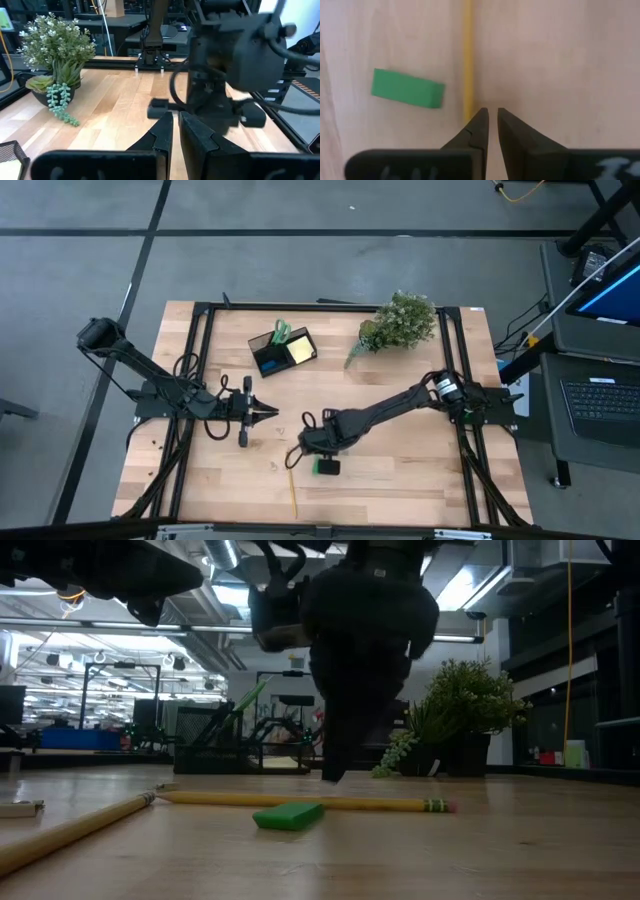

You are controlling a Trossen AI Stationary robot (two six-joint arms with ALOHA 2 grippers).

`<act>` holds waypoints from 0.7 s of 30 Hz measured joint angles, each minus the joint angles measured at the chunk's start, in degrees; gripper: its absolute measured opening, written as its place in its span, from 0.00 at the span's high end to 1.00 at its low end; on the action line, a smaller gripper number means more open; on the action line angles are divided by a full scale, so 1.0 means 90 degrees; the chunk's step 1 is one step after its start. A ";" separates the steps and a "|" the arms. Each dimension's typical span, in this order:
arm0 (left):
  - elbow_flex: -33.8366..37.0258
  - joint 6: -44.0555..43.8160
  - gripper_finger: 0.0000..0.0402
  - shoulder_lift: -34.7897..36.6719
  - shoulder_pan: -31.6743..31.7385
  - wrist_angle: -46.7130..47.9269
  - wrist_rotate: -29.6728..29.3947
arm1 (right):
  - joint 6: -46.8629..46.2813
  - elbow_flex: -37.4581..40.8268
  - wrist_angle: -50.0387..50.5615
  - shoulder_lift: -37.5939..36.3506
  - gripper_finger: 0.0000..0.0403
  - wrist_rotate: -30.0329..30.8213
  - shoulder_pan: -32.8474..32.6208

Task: Pick and place office supplies into organizer
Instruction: Put the top yellow pencil into the desk organizer

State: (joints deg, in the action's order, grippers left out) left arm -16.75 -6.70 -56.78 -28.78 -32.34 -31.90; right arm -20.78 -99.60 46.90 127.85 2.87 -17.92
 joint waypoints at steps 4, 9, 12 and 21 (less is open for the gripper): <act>0.0000 -0.0002 0.93 0.0001 -0.0001 0.0000 0.0000 | 0.0015 -0.0005 0.0323 -0.0308 0.90 0.0060 0.0110; -0.0012 0.0011 0.95 -0.0013 0.0020 0.0072 -0.0005 | 0.0357 -0.0012 0.0656 -0.0888 0.98 0.0766 0.0183; -0.0296 0.0059 0.97 -0.0109 0.0101 0.0536 -0.0010 | 0.0530 -0.0011 0.0813 -0.1222 0.98 0.1403 0.0183; -0.1705 0.0340 1.00 -0.1121 0.0356 0.2245 0.0162 | 0.0709 0.0806 0.0554 -0.2106 0.99 0.1927 0.0183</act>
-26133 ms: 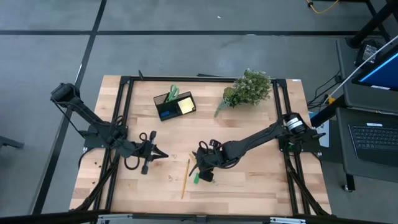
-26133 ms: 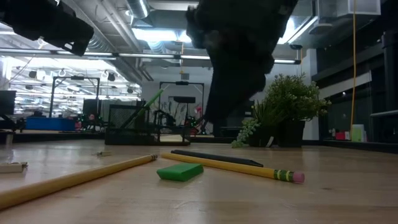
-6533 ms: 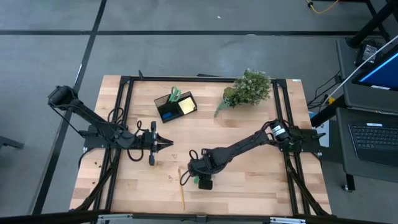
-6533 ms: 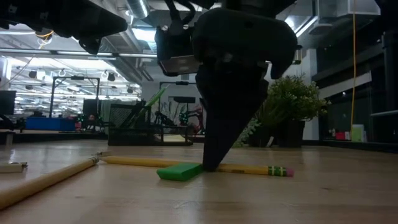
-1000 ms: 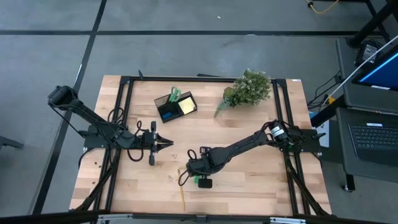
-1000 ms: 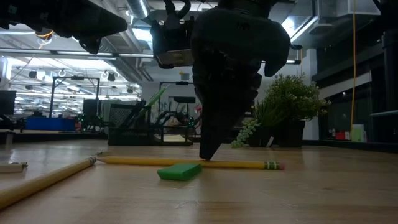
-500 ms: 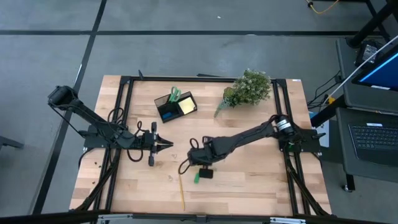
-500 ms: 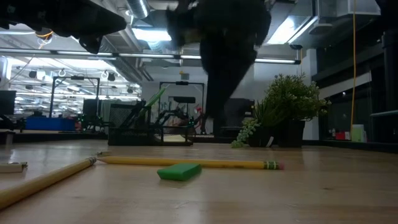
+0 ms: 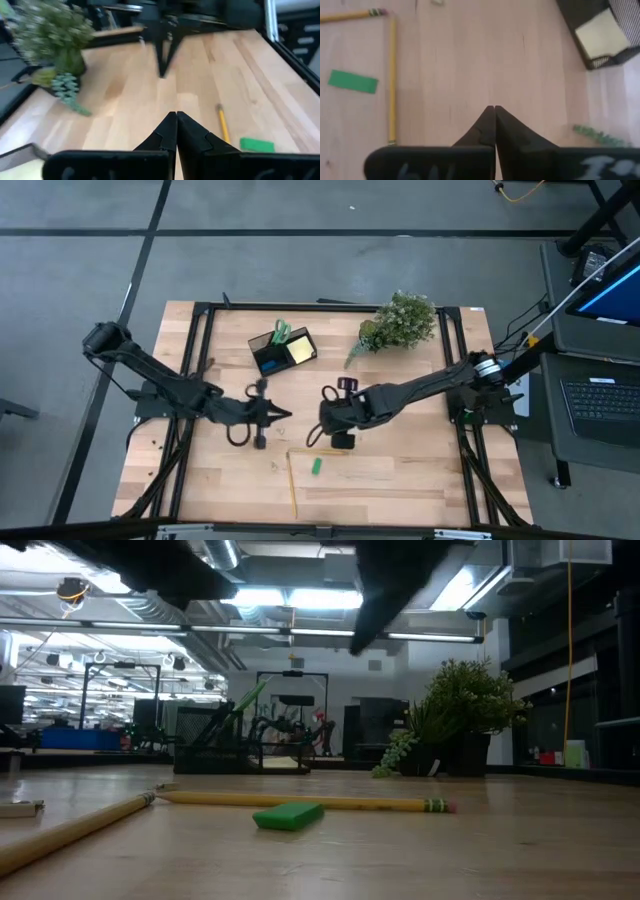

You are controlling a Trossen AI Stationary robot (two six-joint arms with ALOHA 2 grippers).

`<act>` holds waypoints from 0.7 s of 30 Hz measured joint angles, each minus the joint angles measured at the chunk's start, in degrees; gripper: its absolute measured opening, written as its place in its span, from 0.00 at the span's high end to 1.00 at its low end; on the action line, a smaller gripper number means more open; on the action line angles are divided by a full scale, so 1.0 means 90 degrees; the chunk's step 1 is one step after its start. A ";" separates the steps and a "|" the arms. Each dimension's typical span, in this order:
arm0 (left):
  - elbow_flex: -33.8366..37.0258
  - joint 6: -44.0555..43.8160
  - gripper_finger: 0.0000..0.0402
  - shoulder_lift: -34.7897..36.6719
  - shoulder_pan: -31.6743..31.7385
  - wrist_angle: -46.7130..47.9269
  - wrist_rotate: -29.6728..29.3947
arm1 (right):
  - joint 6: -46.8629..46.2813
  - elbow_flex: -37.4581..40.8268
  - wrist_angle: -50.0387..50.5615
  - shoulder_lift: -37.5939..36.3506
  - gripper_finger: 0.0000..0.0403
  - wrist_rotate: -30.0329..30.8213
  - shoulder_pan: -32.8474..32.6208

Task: Pick and place office supplies into organizer
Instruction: Put the top yellow pencil into the desk organizer

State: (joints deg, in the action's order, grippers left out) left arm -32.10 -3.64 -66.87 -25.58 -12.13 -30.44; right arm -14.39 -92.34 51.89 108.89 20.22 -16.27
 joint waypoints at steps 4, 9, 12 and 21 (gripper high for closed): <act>-0.0279 -0.0037 0.99 -0.0569 -0.0015 0.0028 0.0226 | -0.0398 0.1472 -0.1116 -0.0753 0.99 0.0021 0.0000; -0.0747 -0.0486 0.99 -0.1122 -0.0012 0.0233 0.0257 | -0.0570 0.3331 -0.3092 -0.2030 0.99 -0.0084 -0.0032; -0.1382 -0.0761 0.99 -0.1478 0.0017 0.1070 0.0295 | -0.0479 0.4241 -0.4330 -0.2745 0.99 -0.0089 -0.0111; -0.3613 -0.1515 0.98 -0.2778 0.0282 0.4074 0.0804 | -0.0027 0.5912 -0.6583 -0.3850 0.99 -0.0091 -0.0487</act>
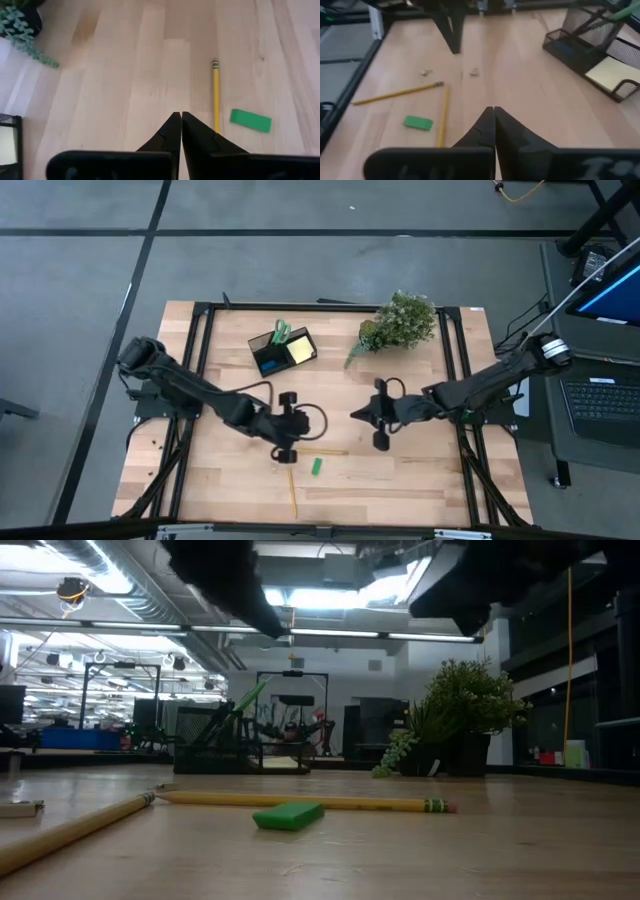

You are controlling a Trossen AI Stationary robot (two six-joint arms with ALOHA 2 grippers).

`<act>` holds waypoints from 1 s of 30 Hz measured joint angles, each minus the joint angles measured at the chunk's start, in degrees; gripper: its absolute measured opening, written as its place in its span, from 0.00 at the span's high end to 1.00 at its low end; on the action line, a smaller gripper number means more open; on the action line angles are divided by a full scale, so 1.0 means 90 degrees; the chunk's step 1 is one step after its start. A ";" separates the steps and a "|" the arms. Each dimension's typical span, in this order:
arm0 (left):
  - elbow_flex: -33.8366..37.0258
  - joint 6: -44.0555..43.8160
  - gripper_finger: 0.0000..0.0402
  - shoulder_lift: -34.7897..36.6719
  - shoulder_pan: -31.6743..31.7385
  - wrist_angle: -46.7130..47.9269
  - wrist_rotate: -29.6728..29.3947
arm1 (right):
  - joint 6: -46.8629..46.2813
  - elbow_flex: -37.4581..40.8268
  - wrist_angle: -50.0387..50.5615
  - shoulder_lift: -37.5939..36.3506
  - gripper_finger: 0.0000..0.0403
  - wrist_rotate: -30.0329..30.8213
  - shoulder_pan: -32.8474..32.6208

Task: Pick and place office supplies into organizer
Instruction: Put the top yellow pencil into the desk organizer

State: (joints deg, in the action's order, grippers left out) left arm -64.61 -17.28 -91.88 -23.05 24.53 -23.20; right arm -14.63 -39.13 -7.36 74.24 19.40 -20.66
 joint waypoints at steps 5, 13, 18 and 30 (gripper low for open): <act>-0.0894 0.0155 0.89 -0.0510 0.0037 0.0738 0.0183 | -0.0014 0.0339 -0.0259 -0.0056 0.97 0.0000 -0.0175; -0.1544 0.0344 0.68 -0.1111 0.0049 0.0864 0.0642 | -0.0010 0.0524 -0.0303 -0.0046 0.96 -0.0002 -0.0242; -0.1678 -0.0047 0.61 -0.1520 0.0166 0.0963 0.1268 | 0.0093 0.0522 -0.0303 -0.0046 0.96 0.0000 -0.0239; -0.1696 0.0001 0.60 -0.2185 0.0359 0.1067 0.1734 | 0.0185 0.0522 -0.0247 -0.0046 0.96 0.0000 -0.0239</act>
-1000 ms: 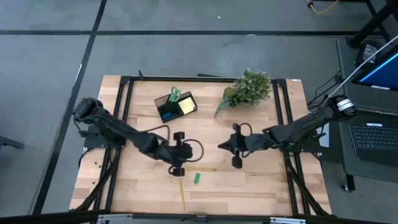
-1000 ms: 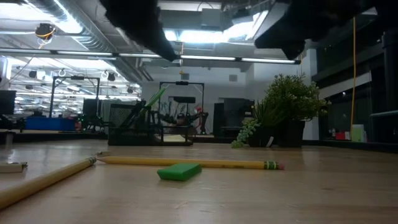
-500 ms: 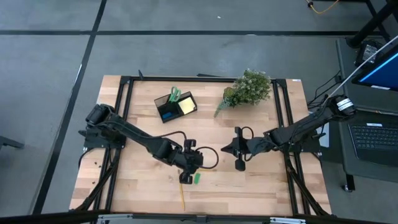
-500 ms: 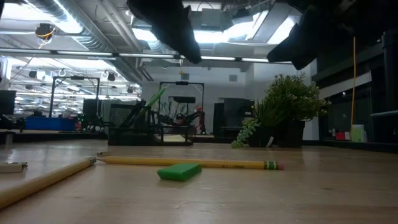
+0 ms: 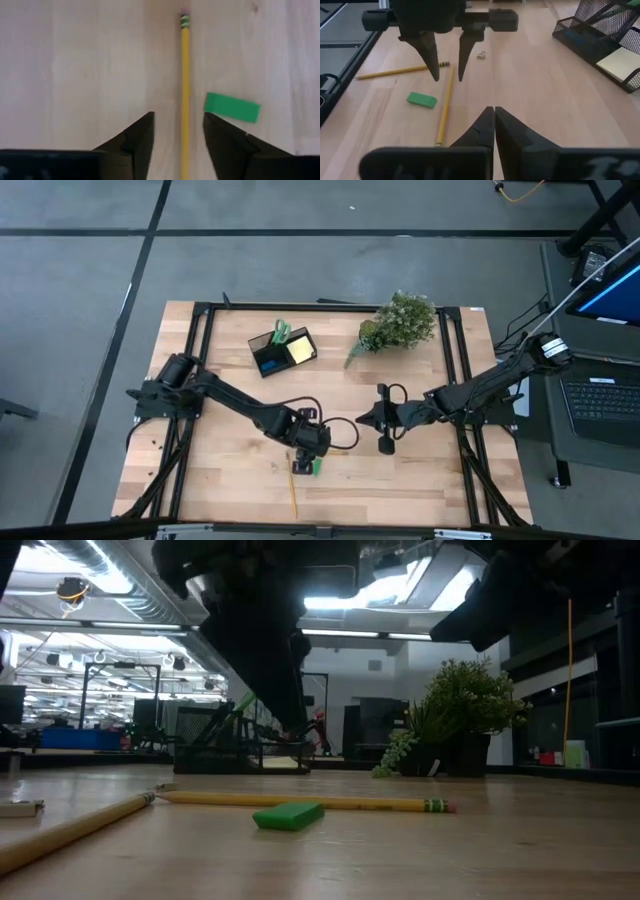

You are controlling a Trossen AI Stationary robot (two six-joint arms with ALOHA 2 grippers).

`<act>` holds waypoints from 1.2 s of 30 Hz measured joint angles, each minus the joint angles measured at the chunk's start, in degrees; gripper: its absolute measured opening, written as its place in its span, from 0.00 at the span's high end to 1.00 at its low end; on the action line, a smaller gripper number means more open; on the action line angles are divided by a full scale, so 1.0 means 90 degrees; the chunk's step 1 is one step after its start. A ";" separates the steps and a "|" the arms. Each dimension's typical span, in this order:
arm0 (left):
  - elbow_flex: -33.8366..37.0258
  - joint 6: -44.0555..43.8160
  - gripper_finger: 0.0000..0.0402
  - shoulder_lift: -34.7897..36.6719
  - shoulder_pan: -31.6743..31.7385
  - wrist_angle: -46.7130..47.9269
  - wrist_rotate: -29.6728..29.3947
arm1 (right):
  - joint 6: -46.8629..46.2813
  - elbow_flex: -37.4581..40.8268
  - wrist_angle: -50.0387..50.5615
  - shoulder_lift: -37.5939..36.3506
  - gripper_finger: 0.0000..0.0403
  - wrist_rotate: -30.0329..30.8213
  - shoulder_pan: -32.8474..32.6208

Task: Pick and place office supplies into organizer
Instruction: Put the top yellow pencil into the desk organizer

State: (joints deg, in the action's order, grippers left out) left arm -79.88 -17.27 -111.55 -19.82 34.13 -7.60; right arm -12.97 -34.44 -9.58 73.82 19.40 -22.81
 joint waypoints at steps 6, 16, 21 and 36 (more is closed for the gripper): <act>0.0000 0.0211 0.61 -0.0247 -0.0088 -0.0117 0.0006 | 0.0019 0.0000 0.0076 0.0000 0.96 0.0000 0.0000; 0.0002 0.0220 0.61 -0.0517 -0.0090 -0.0427 0.0052 | 0.0049 0.0000 0.0131 0.0002 0.96 0.0000 0.0002; 0.0007 0.0252 0.61 -0.0585 -0.0074 -0.0432 0.0171 | 0.0049 0.0000 0.0136 0.0002 0.96 0.0000 0.0002; -0.0019 0.0334 0.61 -0.0918 0.0039 -0.0562 0.0076 | 0.0073 0.0000 0.0158 0.0005 0.96 0.0002 0.0002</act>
State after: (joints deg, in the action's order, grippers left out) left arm -80.05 -14.26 -119.81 -19.47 29.07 -6.92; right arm -12.32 -34.44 -8.16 73.87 19.42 -22.79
